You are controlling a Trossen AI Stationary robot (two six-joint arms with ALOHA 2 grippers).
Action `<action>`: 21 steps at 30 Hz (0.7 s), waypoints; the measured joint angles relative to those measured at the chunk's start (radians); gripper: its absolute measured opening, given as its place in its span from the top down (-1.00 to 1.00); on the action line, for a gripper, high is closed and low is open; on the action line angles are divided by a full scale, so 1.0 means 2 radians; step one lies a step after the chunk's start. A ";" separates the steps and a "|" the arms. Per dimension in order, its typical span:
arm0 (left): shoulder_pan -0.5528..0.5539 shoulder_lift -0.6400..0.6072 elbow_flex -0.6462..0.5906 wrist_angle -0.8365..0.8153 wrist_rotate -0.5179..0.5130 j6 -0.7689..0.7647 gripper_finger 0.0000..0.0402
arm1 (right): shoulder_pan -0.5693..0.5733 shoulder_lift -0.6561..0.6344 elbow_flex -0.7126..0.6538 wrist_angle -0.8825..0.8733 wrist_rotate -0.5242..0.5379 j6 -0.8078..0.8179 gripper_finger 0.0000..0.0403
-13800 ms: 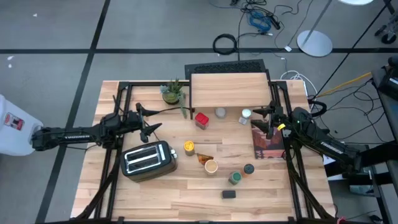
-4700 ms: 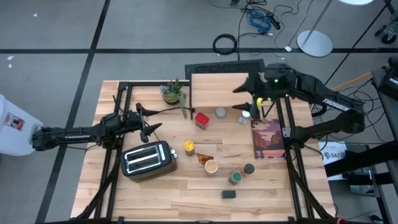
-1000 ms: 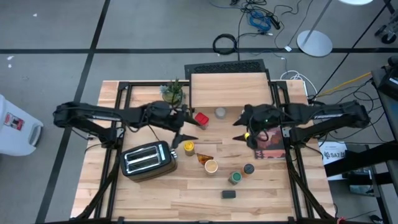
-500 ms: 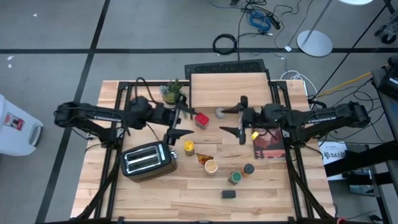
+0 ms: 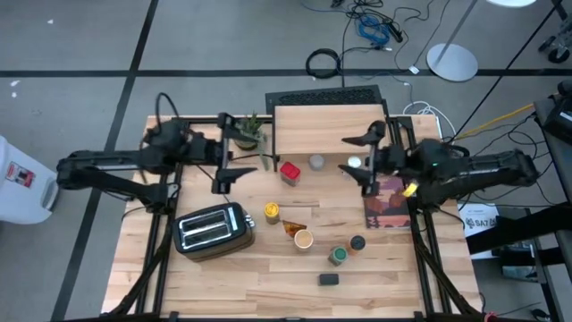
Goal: Shelf spices
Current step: Put the yellow seasoning bottle on the shelf
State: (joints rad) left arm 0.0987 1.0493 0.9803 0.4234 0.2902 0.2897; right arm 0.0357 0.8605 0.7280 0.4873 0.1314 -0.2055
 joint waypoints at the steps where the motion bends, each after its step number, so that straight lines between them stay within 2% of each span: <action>1: -0.001 -0.010 0.003 -0.024 -0.009 0.005 -0.47 | 0.000 -0.011 0.000 -0.003 0.000 -0.002 -0.48; 11: -0.001 -0.076 0.051 -0.255 -0.098 0.015 -0.47 | 0.000 -0.117 0.000 -0.040 0.000 -0.010 -0.48; 15: -0.001 -0.081 0.058 -0.306 -0.120 -0.001 -0.47 | 0.000 -0.157 0.000 -0.068 0.001 -0.009 -0.48; 21: -0.002 -0.077 0.058 -0.351 -0.122 -0.011 -0.47 | 0.000 -0.199 0.018 -0.133 0.007 -0.008 -0.48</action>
State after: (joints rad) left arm 0.0954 0.8960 1.0966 -0.2786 0.0460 0.2670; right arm 0.0357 0.4618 0.7639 0.2214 0.1445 -0.2220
